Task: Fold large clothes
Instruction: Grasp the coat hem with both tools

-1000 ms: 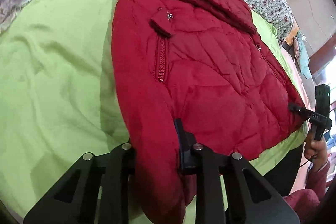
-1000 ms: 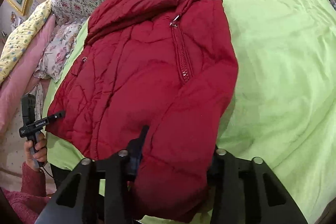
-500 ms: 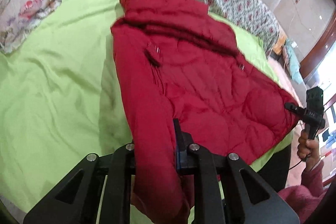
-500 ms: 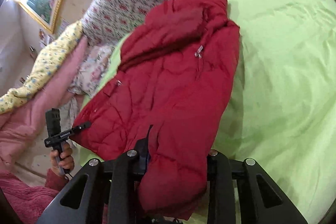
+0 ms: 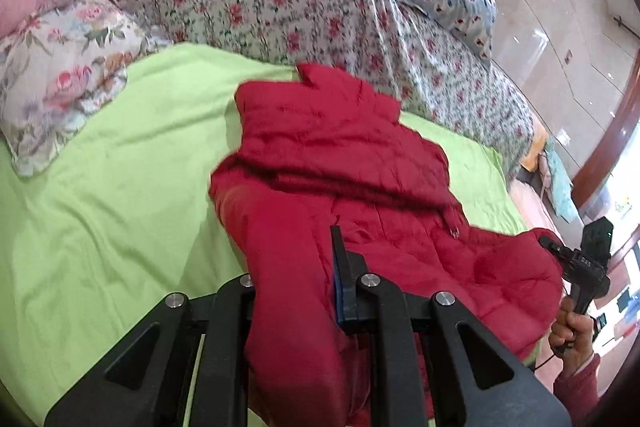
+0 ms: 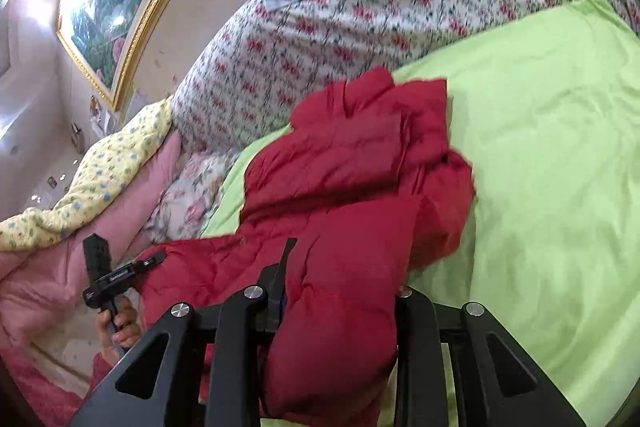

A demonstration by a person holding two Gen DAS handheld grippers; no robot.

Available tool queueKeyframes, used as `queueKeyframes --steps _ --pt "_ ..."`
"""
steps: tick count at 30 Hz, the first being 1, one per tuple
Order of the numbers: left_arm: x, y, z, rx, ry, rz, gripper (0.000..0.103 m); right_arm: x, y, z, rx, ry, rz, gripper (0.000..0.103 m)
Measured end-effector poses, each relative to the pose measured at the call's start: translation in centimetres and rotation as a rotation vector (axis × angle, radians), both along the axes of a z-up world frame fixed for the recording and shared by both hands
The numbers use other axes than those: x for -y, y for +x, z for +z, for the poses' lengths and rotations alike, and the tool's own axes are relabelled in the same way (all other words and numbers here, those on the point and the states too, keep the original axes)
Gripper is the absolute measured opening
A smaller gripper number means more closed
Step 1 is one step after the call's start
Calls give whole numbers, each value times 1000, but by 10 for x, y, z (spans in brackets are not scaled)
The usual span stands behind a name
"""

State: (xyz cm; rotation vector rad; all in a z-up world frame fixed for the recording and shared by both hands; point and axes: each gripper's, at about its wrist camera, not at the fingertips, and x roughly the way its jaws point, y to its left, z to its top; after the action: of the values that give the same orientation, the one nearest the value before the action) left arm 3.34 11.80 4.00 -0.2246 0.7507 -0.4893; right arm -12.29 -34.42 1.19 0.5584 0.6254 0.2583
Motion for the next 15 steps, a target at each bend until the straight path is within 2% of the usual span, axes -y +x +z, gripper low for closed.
queueKeyframes --steps 6,10,15 --pt "18 22 6 48 43 55 15 1 37 6 3 -94 -72 27" --pt "33 39 7 60 79 70 16 7 64 2 -15 -90 -104 27" --pt "41 66 13 56 75 83 16 14 93 -1 -21 -82 -127 27"
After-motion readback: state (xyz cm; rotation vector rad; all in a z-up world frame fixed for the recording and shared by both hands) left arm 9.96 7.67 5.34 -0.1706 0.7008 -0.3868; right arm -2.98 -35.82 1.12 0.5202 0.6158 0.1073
